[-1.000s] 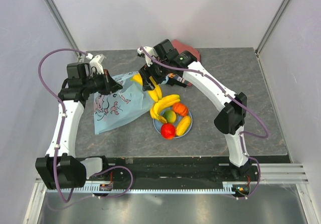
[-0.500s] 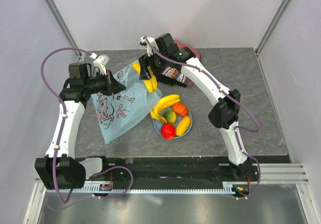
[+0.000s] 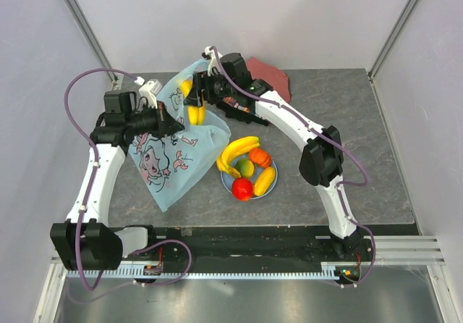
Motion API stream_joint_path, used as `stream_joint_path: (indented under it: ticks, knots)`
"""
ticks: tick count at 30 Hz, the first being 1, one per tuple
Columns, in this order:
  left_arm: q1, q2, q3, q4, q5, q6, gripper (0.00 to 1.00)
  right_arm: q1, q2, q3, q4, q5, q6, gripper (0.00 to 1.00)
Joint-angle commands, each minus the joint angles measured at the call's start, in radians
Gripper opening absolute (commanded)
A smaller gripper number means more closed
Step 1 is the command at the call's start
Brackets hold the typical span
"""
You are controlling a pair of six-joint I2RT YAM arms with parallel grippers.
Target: Place the fruits into the plastic bag
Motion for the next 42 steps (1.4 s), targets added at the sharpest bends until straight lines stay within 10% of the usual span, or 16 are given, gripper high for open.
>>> stream_joint_path:
  ticks: [1, 21, 32, 42]
  knots:
    - [-0.002, 0.000, -0.024, 0.119, -0.072, -0.069, 0.01, 0.049, -0.022, -0.047, 0.145, -0.062, 0.098, 0.30]
    - [-0.004, -0.019, -0.143, 0.431, -0.199, -0.234, 0.01, 0.058, 0.080, -0.175, -0.124, -0.331, -0.011, 0.43]
    - [-0.002, -0.025, -0.256, 0.489, -0.190, -0.283, 0.02, 0.048, 0.130, -0.170, -0.055, -0.397, 0.049, 0.97]
    - [-0.002, -0.074, -0.278, 0.467, -0.248, -0.289, 0.01, -0.035, -0.015, -0.261, -0.056, -0.254, -0.033, 0.97]
